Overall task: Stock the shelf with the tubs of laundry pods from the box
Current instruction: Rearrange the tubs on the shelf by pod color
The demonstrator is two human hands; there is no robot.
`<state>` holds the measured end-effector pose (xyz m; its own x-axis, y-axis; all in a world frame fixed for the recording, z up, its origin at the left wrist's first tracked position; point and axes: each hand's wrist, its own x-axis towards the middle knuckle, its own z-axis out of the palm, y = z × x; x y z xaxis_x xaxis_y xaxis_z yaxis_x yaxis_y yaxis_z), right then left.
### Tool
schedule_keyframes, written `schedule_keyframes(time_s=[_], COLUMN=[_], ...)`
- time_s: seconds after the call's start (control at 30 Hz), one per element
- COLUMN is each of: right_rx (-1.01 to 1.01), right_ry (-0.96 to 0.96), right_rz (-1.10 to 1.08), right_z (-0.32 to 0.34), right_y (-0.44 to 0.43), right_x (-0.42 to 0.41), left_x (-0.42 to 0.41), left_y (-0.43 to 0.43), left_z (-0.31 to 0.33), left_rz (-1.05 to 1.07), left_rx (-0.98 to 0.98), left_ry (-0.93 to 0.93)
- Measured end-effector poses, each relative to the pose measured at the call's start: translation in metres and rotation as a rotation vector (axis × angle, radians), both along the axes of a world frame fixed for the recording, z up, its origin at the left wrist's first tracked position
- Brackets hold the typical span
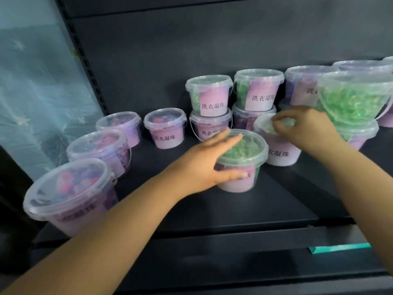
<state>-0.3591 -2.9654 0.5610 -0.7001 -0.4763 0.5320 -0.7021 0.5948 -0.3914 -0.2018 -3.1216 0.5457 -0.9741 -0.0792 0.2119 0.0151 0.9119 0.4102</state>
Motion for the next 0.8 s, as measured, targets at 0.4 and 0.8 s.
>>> schedule_keyframes(time_s=[0.4,0.8], right_rx=[0.287,-0.451], right_ry=[-0.05,-0.313], right_rz=[0.295,0.389], right_z=[0.06,0.097], right_y=[-0.146,-0.09], right_x=[-0.021,-0.033], left_x=[-0.068,-0.105], left_y=[-0.081,-0.086], left_z=[-0.002,-0.006], left_rz=[0.472,0.332], left_rx=[0.296,0.099], left_ry=[0.207,0.215])
